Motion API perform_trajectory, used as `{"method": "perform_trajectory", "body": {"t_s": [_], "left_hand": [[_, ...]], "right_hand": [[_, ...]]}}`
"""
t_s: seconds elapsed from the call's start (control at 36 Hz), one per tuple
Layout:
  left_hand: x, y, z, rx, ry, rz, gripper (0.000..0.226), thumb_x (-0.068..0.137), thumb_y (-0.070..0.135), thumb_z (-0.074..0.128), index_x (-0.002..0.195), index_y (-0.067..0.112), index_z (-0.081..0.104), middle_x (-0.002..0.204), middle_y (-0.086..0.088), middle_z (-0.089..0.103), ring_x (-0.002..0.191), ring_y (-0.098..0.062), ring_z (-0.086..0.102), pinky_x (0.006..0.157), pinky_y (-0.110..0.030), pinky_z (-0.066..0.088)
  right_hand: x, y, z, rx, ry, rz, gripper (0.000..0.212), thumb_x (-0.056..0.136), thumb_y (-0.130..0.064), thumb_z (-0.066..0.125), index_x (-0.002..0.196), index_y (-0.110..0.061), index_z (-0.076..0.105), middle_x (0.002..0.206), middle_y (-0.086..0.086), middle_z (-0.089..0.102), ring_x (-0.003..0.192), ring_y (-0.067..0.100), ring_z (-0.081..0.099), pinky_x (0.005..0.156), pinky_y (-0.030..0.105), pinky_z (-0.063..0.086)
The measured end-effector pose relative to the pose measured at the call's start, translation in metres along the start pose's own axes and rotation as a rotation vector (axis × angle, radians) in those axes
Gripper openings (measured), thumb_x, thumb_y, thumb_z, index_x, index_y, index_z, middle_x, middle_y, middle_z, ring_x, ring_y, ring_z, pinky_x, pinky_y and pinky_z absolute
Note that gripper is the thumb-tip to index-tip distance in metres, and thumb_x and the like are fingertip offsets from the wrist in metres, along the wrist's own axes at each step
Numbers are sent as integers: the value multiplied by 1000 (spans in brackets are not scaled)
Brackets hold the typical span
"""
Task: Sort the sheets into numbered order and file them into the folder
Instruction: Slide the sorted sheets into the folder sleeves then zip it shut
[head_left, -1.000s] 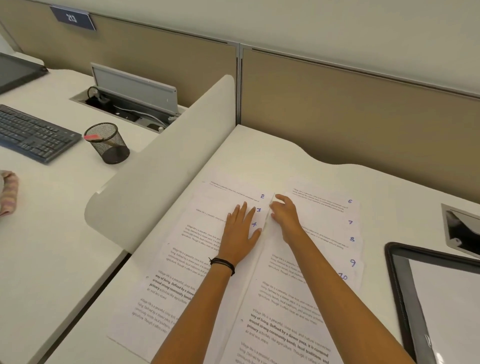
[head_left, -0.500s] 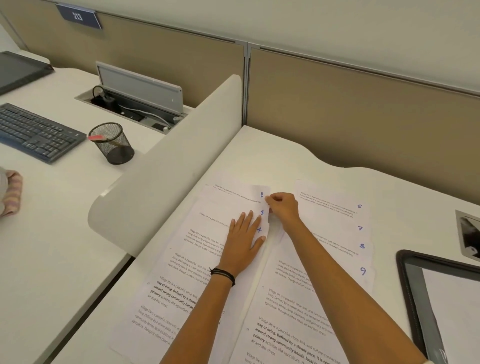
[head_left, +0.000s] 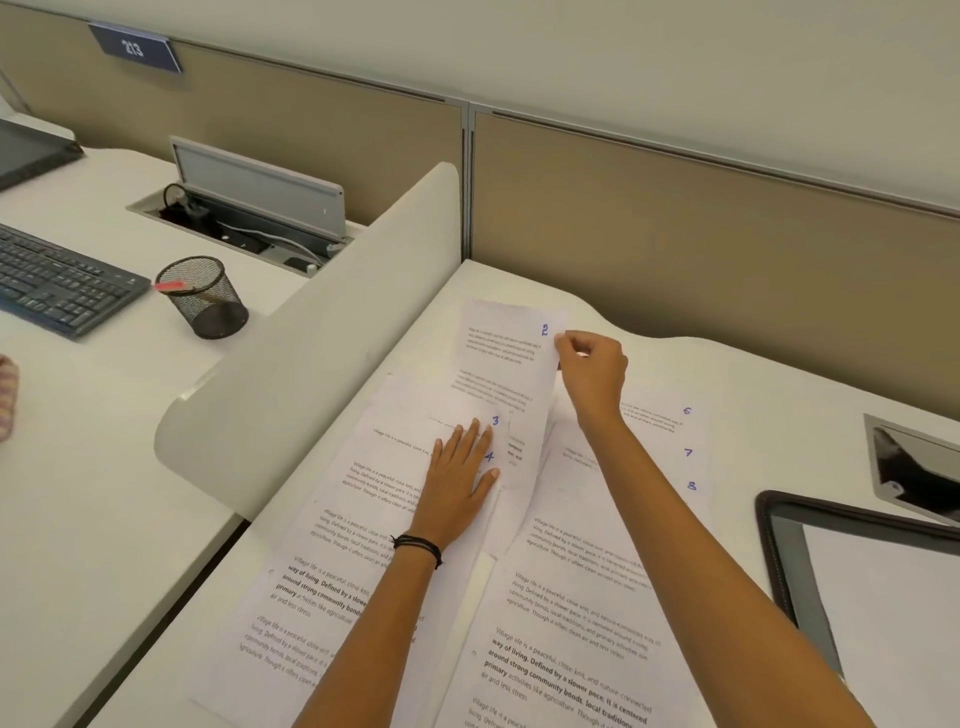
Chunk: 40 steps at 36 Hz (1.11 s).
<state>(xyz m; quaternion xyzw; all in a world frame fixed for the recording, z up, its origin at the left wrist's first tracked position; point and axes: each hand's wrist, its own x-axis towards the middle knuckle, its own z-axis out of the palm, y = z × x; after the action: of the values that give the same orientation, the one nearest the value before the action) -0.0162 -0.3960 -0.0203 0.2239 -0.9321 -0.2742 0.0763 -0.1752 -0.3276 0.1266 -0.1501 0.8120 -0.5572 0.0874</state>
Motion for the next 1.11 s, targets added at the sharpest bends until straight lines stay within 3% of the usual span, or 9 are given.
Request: {"method": "perform_trajectory", "body": {"t_s": [0.22, 0.36, 0.44, 0.5, 0.56, 0.64, 0.83, 0.97, 1.11], "left_hand": [[2, 3, -1, 36, -23, -38, 76, 82, 62, 0, 149, 26, -3, 160, 3, -2, 147, -16, -7, 112, -26, -17], [3, 21, -7, -20, 4, -29, 71, 92, 62, 8, 151, 23, 9, 159, 3, 2, 146, -12, -6, 112, -25, -15], [3, 39, -11, -152, 36, -44, 52, 103, 35, 34, 150, 21, 17, 159, 2, 7, 147, -14, 0, 114, -25, -10], [2, 52, -12, -284, 69, -71, 51, 102, 30, 39, 149, 20, 24, 159, 2, 12, 147, -14, 4, 118, -30, -2], [-2, 68, -15, -458, 95, -133, 49, 101, 31, 41, 148, 21, 28, 158, 3, 17, 146, -13, 10, 120, -35, 9], [-8, 91, -22, -652, 123, -209, 49, 101, 32, 43, 147, 21, 32, 155, 4, 26, 144, -10, 20, 117, -28, 16], [-33, 132, -30, -921, -16, -301, 49, 100, 32, 44, 146, 26, 30, 152, 7, 29, 137, -11, 32, 104, -23, 29], [-51, 146, -30, -1070, -46, -375, 53, 98, 34, 49, 147, 23, 29, 150, 3, 35, 135, -15, 37, 113, -35, 30], [-72, 155, -34, -1176, -63, -377, 59, 99, 34, 48, 148, 15, 23, 143, -4, 44, 125, -17, 50, 105, -31, 41]], "right_hand": [[-5, -38, -38, 148, 96, -185, 22, 93, -13, 54, 76, -8, 68, 70, -10, 65, 59, -2, 55, 56, 14, 44], [-16, -62, -66, 254, 124, -276, 23, 94, -16, 53, 80, -6, 68, 74, -7, 68, 67, 14, 62, 62, 29, 53], [-25, -74, -80, 297, 135, -300, 21, 96, -19, 51, 82, -12, 67, 81, -4, 69, 73, 17, 65, 67, 34, 55], [-32, -81, -90, 328, 148, -311, 20, 96, -19, 50, 83, -15, 64, 84, -3, 69, 74, 14, 65, 68, 32, 55], [-40, -87, -99, 359, 161, -319, 19, 97, -19, 50, 85, -14, 63, 85, -3, 69, 73, 11, 64, 67, 29, 54], [-51, -93, -113, 419, 184, -322, 18, 98, -19, 50, 85, -15, 62, 83, -6, 68, 71, 4, 63, 65, 21, 53], [-80, -103, -147, 566, 232, -310, 20, 97, -17, 51, 81, -22, 61, 79, -12, 67, 69, 1, 61, 63, 17, 50], [-103, -106, -171, 698, 253, -259, 17, 96, -15, 53, 82, -18, 62, 76, -13, 68, 69, 1, 63, 63, 17, 50], [-129, -105, -192, 803, 258, -242, 15, 97, -12, 50, 85, -12, 60, 79, -9, 69, 68, 1, 63, 62, 16, 50]]}}
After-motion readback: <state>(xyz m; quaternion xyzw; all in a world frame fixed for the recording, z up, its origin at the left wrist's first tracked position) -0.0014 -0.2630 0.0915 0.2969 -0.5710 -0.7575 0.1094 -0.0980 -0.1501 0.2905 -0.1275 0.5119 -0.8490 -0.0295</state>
